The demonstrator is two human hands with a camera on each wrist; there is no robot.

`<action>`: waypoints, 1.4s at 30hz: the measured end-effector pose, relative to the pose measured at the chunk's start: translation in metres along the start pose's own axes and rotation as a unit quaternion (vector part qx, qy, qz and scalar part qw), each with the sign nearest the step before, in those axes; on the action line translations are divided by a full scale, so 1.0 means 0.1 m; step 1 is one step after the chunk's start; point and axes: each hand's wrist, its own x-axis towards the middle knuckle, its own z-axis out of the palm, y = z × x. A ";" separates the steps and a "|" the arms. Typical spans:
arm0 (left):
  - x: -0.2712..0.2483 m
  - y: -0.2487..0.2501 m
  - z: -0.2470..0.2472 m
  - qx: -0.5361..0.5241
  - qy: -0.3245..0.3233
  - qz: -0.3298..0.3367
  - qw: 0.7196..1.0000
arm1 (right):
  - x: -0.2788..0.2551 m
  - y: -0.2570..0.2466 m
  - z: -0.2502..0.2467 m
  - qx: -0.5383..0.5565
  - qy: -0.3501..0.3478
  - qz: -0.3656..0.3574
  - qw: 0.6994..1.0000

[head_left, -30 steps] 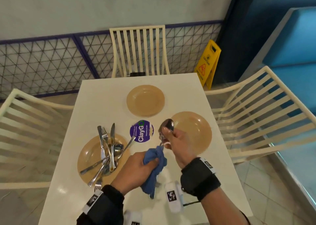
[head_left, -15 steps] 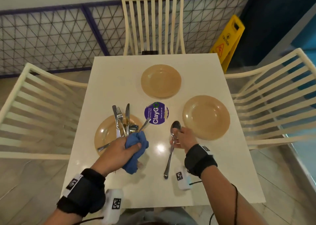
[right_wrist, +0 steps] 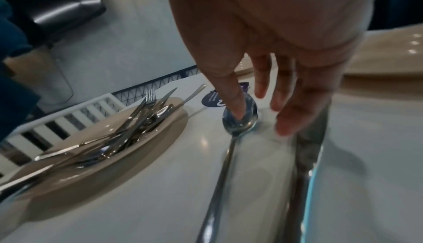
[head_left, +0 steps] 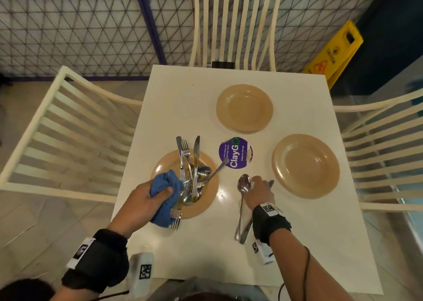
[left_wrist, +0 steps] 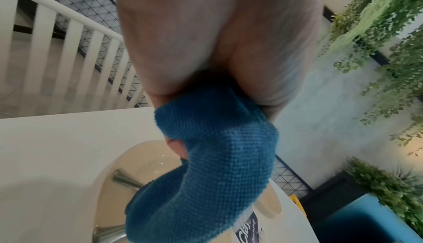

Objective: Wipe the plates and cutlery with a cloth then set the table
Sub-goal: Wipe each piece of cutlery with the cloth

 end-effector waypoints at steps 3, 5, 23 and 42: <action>0.02 -0.09 -0.11 -0.014 0.006 -0.001 1.000 | -0.02 -0.21 -0.05 -0.079 0.090 -0.050 0.992; 0.01 -0.13 -0.16 -0.033 0.008 -0.005 0.999 | -0.03 -0.42 -0.02 -0.142 0.125 -0.143 0.972; -0.07 -0.45 -0.32 -0.076 0.023 -0.035 0.996 | 0.00 -0.91 -0.24 -0.345 -0.125 -0.216 0.905; -0.18 0.18 0.52 -0.281 0.077 0.009 0.956 | -1.20 -0.03 -1.14 0.148 -0.254 -0.148 0.944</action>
